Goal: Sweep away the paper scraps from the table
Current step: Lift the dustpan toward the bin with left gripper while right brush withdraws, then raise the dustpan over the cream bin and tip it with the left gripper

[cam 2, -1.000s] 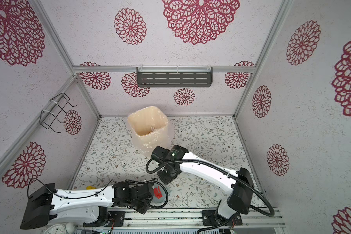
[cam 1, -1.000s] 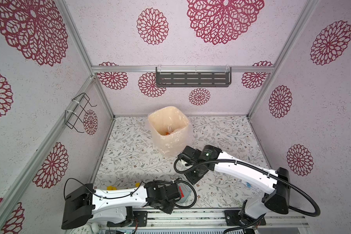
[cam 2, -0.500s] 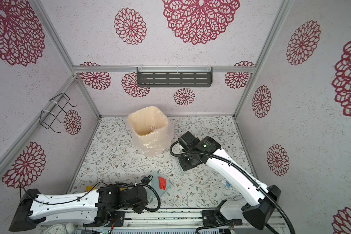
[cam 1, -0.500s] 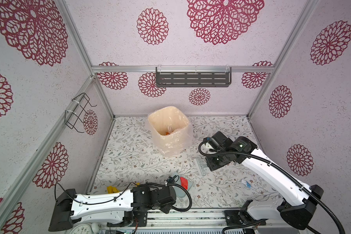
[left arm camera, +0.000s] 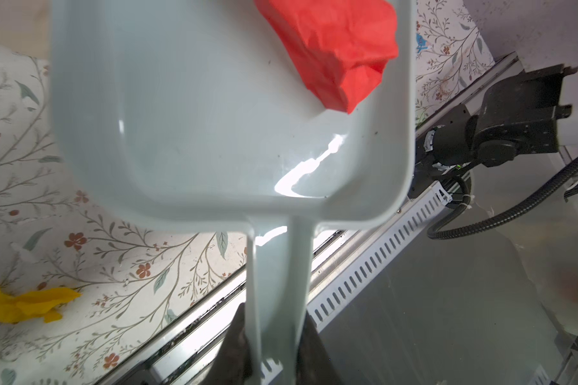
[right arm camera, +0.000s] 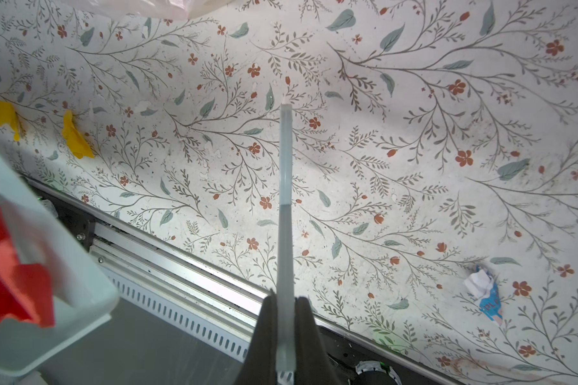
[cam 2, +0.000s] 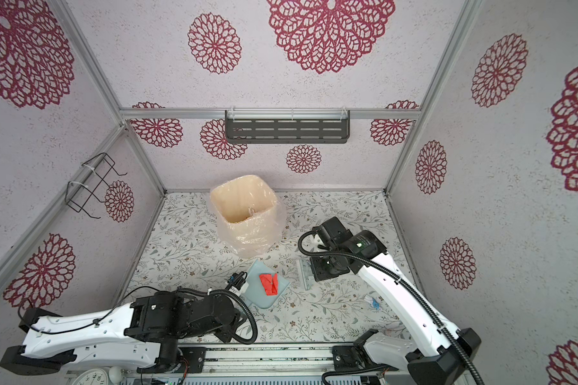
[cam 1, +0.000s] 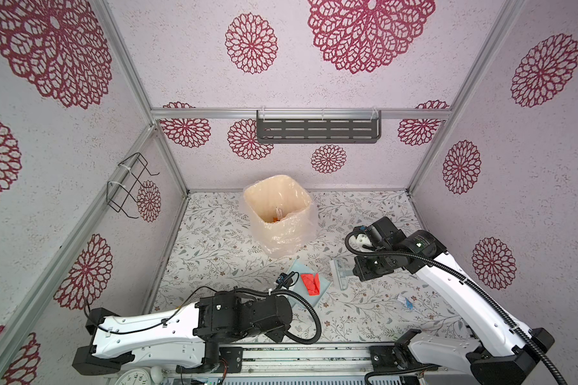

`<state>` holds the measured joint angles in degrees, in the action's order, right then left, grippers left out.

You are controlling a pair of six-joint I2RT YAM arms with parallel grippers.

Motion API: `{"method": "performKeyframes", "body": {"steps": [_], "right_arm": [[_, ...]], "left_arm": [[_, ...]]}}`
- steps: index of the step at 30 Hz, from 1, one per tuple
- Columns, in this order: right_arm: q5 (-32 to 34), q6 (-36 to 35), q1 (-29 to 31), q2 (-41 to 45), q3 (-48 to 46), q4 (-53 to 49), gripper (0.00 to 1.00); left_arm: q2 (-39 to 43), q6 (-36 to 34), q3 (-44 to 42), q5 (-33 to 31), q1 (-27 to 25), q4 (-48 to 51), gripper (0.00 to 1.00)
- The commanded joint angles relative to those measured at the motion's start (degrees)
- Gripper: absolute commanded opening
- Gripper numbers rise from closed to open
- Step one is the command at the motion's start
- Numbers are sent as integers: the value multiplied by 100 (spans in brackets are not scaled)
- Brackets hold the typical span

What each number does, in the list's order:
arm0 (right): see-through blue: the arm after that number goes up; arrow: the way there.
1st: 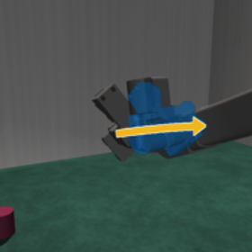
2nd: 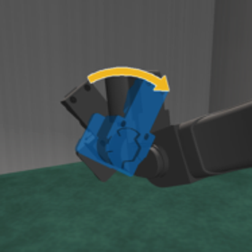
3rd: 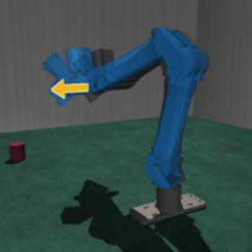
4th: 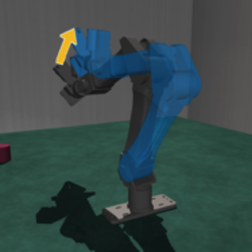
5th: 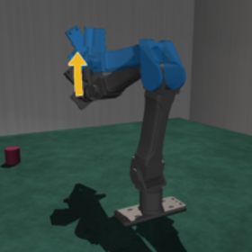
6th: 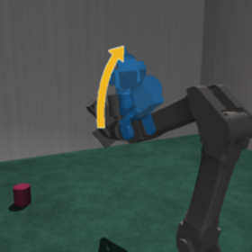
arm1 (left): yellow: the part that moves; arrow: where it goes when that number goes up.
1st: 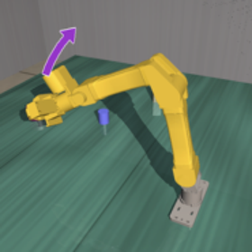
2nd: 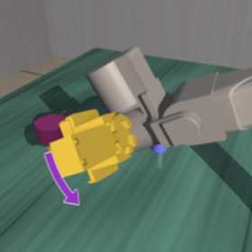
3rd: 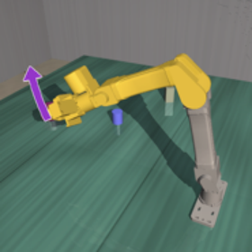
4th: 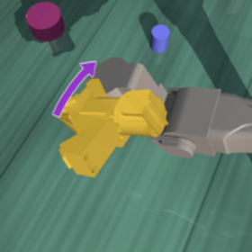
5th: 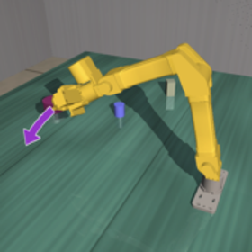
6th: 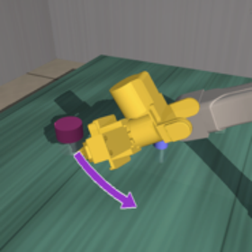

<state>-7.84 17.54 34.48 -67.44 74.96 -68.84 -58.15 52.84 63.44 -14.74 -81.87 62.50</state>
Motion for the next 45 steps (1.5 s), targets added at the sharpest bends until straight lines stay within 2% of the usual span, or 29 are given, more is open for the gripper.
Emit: {"method": "performKeyframes", "body": {"steps": [1, 5, 8, 11, 13, 18, 22, 24, 32, 39, 45], "right_arm": [[-267, -84, -120, 229, -55, 107, 0], [-384, -92, -200, 290, -125, 160, 0], [-419, -135, -238, 292, -75, 143, 0], [-485, -147, -275, 306, -68, 158, 0], [-553, -143, -293, 332, -109, 210, 0], [-620, -125, -334, 401, -149, 266, 0], [-639, -130, -379, 463, -173, 257, 0], [-674, -135, -413, 490, -208, 266, 0], [-807, -153, -498, 589, -384, 318, 0], [-930, -153, -574, 655, -596, 380, 0], [-982, -180, -618, 620, -615, 380, 0]], "left_arm": [[13, 77, 573, -251, 168, 856, 0], [117, -147, 1156, 22, 868, 1449, 0], [133, -570, 1671, 226, 1556, 1959, 0], [19, -1236, 2252, 425, 2383, 2458, 0], [-125, -1779, 2606, 622, 3115, 2671, 0], [-604, -3024, 3220, 1393, 4690, 2748, 0], [-1166, -3752, 3800, 1825, 5582, 2690, 0], [-1481, -3996, 4134, 1886, 5817, 2694, 0], [-2681, -4523, 4980, 1695, 5995, 2596, 0], [-3568, -4943, 5843, 727, 5983, 2767, 0], [-4147, -5417, 6224, -196, 5947, 2786, 0]]}}
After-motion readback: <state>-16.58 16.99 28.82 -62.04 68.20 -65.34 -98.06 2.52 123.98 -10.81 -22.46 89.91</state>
